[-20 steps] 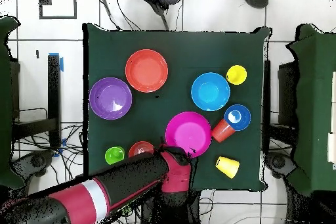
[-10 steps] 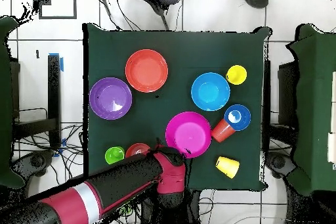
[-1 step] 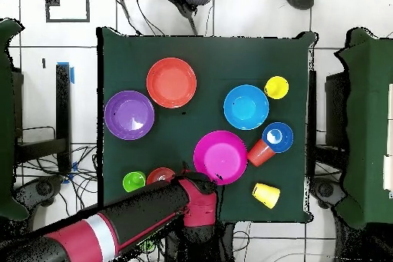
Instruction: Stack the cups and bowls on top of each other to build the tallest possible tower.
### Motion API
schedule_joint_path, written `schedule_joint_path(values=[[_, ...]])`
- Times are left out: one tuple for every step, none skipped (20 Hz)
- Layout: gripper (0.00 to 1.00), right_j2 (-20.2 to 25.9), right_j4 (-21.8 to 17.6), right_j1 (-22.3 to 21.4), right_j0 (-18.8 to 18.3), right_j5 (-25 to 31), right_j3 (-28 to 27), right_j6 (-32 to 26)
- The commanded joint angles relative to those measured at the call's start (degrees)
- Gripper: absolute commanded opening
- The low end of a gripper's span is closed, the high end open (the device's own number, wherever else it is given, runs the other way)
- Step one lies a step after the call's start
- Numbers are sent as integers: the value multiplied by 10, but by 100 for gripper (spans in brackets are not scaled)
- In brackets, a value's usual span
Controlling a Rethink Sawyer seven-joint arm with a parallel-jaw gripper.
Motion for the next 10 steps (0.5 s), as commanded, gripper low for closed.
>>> schedule_joint_path(values=[[100, 61, -19, 14, 2, 3, -7, -107], [100, 60, -22, 9, 2, 1, -6, -104], [100, 55, -27, -2, 1, -5, -3, -100], [100, 52, -41, -10, 4, -4, -2, -88], [100, 49, -54, -18, 7, -3, -1, -77], [100, 48, -63, -22, 9, -1, 0, -70], [100, 47, -71, -29, 16, 3, 2, -60], [100, 48, -73, -32, 17, 4, 4, -60], [100, 48, -78, -38, 21, 7, 7, -54], [100, 49, -80, -41, 22, 8, 8, -54]])
